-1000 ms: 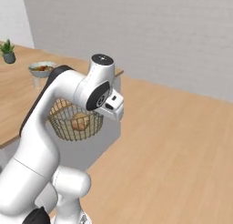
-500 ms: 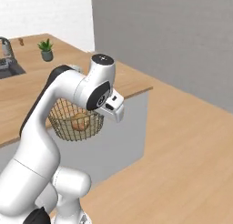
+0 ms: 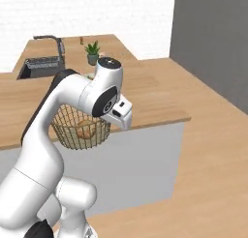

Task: Open the cabinet, pick up the bread from the cabinet and place it in the basket. Then move the basket to the dining counter.

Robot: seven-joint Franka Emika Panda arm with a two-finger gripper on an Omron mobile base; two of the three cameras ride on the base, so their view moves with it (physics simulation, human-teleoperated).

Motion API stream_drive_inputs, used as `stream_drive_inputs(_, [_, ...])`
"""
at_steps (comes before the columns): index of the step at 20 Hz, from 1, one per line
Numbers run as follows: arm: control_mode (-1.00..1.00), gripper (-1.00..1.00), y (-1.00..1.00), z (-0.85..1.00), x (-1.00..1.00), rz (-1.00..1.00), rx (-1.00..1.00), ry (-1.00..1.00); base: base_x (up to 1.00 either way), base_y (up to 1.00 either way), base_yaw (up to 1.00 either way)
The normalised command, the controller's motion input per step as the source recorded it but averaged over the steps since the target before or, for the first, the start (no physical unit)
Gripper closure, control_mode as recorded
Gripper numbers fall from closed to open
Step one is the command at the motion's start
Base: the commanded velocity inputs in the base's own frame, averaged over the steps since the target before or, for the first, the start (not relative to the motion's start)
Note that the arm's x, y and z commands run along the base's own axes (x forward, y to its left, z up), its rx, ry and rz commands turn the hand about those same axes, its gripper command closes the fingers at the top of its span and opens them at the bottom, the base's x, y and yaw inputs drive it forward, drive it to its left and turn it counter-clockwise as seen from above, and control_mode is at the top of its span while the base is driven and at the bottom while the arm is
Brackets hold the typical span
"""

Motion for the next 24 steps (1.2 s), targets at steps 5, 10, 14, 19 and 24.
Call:
stream_drive_inputs(5, [1.00,1.00,0.00,0.00,0.00,0.00,0.00,0.00,0.49,-0.68,0.64])
stream_drive_inputs(10, [1.00,1.00,0.00,0.00,0.00,0.00,0.00,0.00,0.44,-0.80,0.60])
stream_drive_inputs(14, [1.00,1.00,0.00,0.00,0.00,0.00,0.00,0.00,0.42,-1.00,0.40])
stream_drive_inputs(19, [1.00,1.00,0.00,0.00,0.00,0.00,0.00,0.00,0.45,-1.00,0.14])
stream_drive_inputs(24, [1.00,1.00,0.00,0.00,0.00,0.00,0.00,0.00,0.64,-0.62,0.00])
